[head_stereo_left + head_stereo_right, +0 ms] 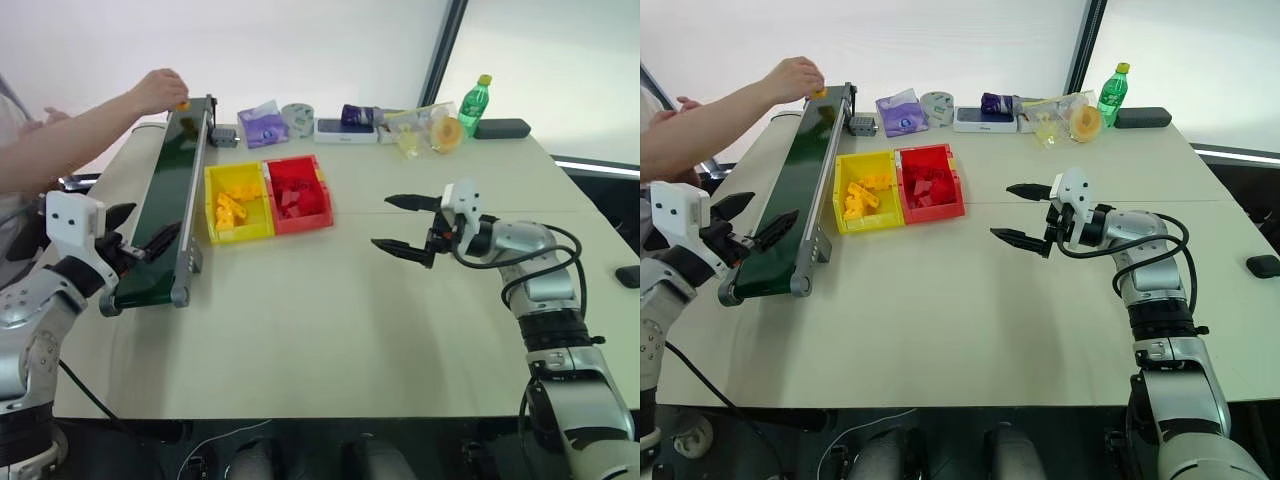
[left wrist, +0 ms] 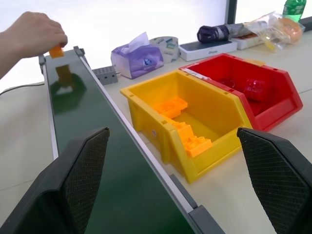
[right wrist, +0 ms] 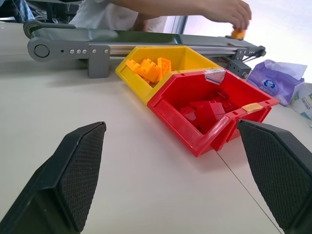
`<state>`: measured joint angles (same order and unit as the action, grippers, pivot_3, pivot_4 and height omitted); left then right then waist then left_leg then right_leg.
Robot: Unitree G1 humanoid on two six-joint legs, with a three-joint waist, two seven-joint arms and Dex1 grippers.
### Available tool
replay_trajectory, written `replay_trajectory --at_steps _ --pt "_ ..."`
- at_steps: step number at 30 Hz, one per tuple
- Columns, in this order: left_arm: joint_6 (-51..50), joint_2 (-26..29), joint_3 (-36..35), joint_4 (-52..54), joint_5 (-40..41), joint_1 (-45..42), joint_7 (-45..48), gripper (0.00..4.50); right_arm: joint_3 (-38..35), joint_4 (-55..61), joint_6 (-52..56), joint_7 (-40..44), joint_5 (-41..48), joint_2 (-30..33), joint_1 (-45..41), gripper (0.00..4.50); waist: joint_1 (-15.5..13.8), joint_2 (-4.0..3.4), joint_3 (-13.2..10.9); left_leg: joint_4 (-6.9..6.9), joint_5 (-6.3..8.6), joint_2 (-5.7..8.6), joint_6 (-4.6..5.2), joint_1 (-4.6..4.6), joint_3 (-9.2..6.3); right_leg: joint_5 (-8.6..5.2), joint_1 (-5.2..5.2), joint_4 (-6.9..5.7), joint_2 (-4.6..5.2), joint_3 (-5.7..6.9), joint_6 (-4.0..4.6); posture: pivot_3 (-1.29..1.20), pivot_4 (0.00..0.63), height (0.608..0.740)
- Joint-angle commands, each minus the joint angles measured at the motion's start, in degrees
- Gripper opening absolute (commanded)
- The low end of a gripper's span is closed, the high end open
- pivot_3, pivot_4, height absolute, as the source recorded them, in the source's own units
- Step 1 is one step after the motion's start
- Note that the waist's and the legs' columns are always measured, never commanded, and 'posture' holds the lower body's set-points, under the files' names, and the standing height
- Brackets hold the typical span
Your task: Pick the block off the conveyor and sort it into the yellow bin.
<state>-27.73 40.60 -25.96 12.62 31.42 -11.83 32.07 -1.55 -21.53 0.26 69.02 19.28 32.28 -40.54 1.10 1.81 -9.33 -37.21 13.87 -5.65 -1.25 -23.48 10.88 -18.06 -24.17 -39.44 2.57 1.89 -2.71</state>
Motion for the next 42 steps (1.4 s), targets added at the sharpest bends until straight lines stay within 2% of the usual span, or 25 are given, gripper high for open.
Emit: replay_trajectory --at_steps 1,31,34,38,42 --pt "1.8 0.2 -1.7 1.7 0.8 -0.9 0.5 4.43 -1.1 1.3 -0.8 0.0 0.7 0.3 -0.6 4.50 0.0 0.00 0.0 0.00 0.00 0.00 0.00 0.00 0.00 0.00 0.00 0.00 0.00 0.00 0.00 0.00 0.150 0.740" --pt "2.8 -0.5 -5.1 2.4 1.2 1.8 -0.7 4.43 -0.5 0.2 -1.2 0.3 0.3 -0.1 -1.7 4.50 0.0 0.00 0.0 0.00 0.00 0.00 0.00 0.00 0.00 0.00 0.00 0.00 0.00 0.00 0.00 0.00 0.150 0.740" --pt "4.9 -2.6 -7.9 4.4 1.7 3.4 -3.1 4.43 -0.6 0.1 -1.1 0.3 0.4 -0.2 -1.7 4.50 0.1 0.00 0.0 0.01 0.00 -0.01 0.00 0.00 0.00 0.00 0.00 0.00 0.00 0.00 0.00 0.00 0.150 0.740" --pt "7.0 -8.6 -11.3 10.9 2.0 9.1 -8.2 4.43 -0.6 0.0 -1.3 0.4 0.5 -0.3 -1.6 4.50 0.1 0.00 0.0 0.02 0.00 -0.02 0.00 0.00 0.00 0.00 0.00 0.03 0.02 -0.02 0.00 0.00 0.150 0.740" --pt "8.3 -13.0 -10.7 15.8 0.1 15.4 -11.1 4.43 -0.4 -0.8 -1.5 0.7 0.4 -0.6 -1.9 4.50 0.0 0.00 0.0 0.00 0.01 -0.02 0.01 0.01 -0.01 0.00 0.03 0.03 0.02 -0.02 0.00 0.00 0.150 0.740"
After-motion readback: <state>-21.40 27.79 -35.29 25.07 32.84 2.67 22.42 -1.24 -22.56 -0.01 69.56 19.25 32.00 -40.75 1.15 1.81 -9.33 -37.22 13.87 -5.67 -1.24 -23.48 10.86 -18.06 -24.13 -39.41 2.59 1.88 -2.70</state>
